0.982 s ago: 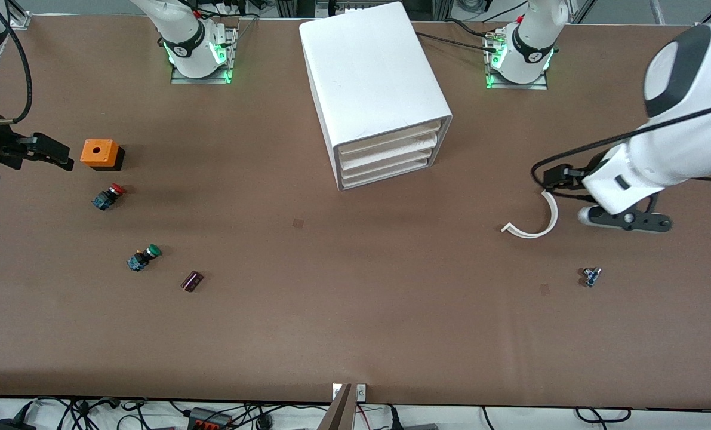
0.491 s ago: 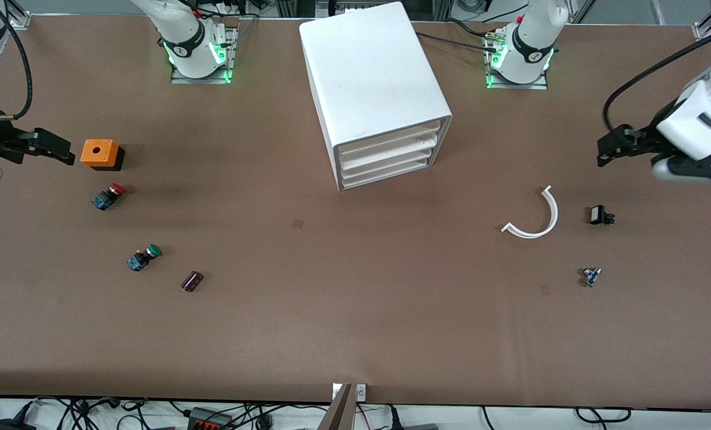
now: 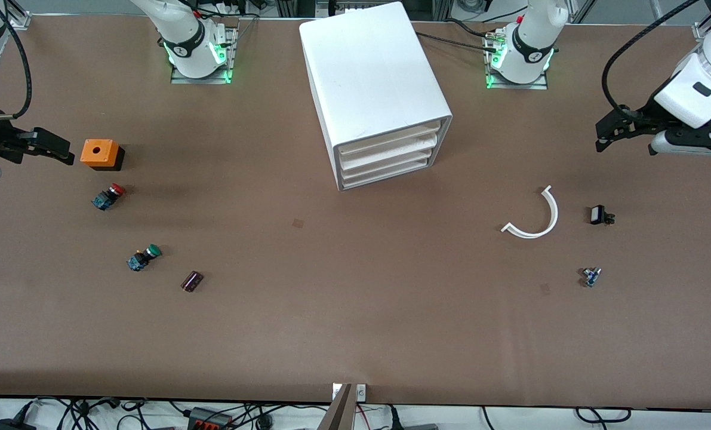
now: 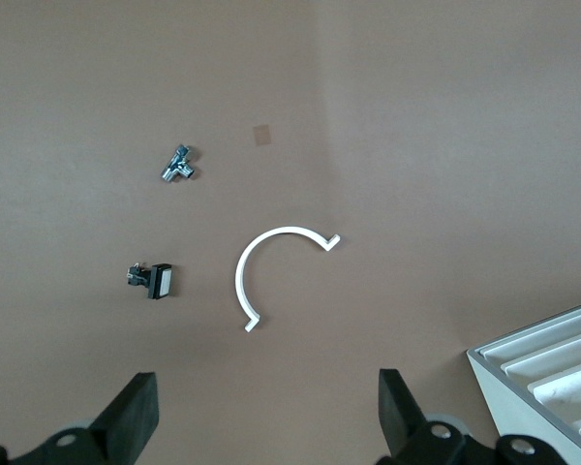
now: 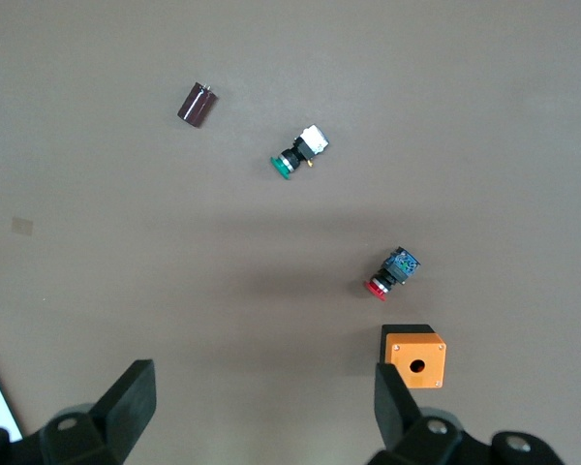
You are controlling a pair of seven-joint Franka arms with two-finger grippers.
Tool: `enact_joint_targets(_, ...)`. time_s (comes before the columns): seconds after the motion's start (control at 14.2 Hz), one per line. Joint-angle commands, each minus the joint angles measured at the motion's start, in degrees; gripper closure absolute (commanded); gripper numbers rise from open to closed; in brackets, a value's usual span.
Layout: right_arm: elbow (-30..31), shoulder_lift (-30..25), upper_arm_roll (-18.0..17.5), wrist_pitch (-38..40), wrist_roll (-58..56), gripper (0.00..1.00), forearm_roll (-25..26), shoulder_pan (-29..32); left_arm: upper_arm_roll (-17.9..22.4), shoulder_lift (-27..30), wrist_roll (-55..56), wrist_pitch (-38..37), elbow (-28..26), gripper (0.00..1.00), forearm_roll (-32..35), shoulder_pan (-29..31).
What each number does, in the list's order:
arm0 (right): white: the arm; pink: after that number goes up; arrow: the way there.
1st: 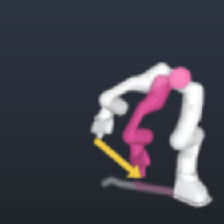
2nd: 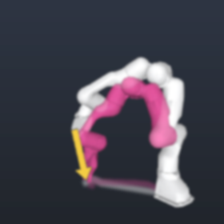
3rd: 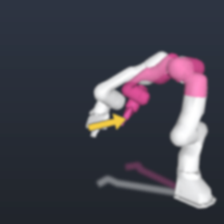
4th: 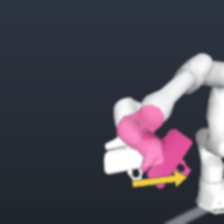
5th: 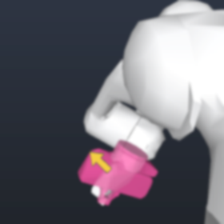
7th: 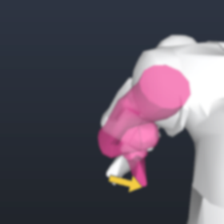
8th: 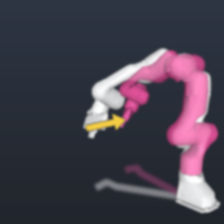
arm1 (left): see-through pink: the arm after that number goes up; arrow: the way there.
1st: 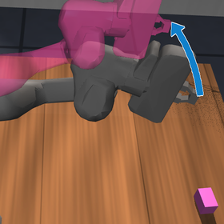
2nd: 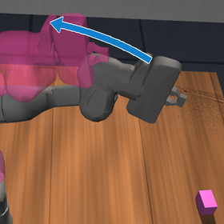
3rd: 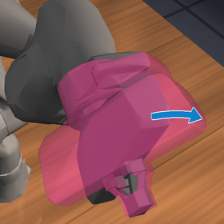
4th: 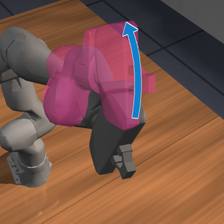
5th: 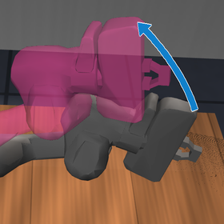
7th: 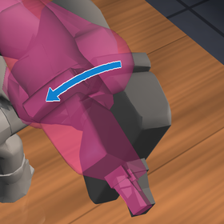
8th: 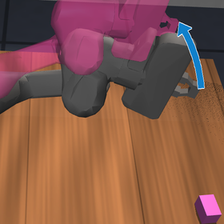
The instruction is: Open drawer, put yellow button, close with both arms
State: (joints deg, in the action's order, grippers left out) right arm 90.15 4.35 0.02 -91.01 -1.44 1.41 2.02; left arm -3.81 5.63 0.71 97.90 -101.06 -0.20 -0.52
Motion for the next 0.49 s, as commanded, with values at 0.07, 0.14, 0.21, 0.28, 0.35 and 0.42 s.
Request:
enact_joint_targets(0.07, 1.34, -0.83, -0.11, -1.01, -0.67, 0.0, 0.09, 0.0, 0.73, -2.54, -2.37, -0.51, 3.83, 0.0, -0.33, -0.45)
enact_joint_targets(0.14, 1.34, -0.92, -0.11, -0.92, -0.84, 0.0, 0.17, -0.09, 0.73, -4.12, -2.72, -2.43, 6.37, 0.0, -0.5, -0.36)
enact_joint_targets(0.21, 1.34, -0.92, -0.11, -0.75, -0.84, 0.0, 0.17, -0.09, 0.73, -5.1, -2.81, -3.58, 7.79, 0.0, -0.59, -0.28)
enact_joint_targets(0.28, 1.34, -0.92, -0.11, -0.57, -0.84, 0.0, 0.17, 0.0, 0.73, -5.46, -2.82, -3.68, 8.15, 0.0, -0.68, -0.01)
enact_joint_targets(0.35, 1.34, -0.92, -0.11, -0.74, -0.93, 0.0, 0.17, 0.0, 0.73, -5.55, -2.9, -3.68, 8.07, 0.0, -0.86, 0.25)
enact_joint_targets(0.42, 1.34, -0.92, -0.11, -0.83, -0.93, 0.0, 0.17, -0.09, 0.73, -5.81, -2.9, -3.77, 7.98, 0.0, -0.86, 0.43)
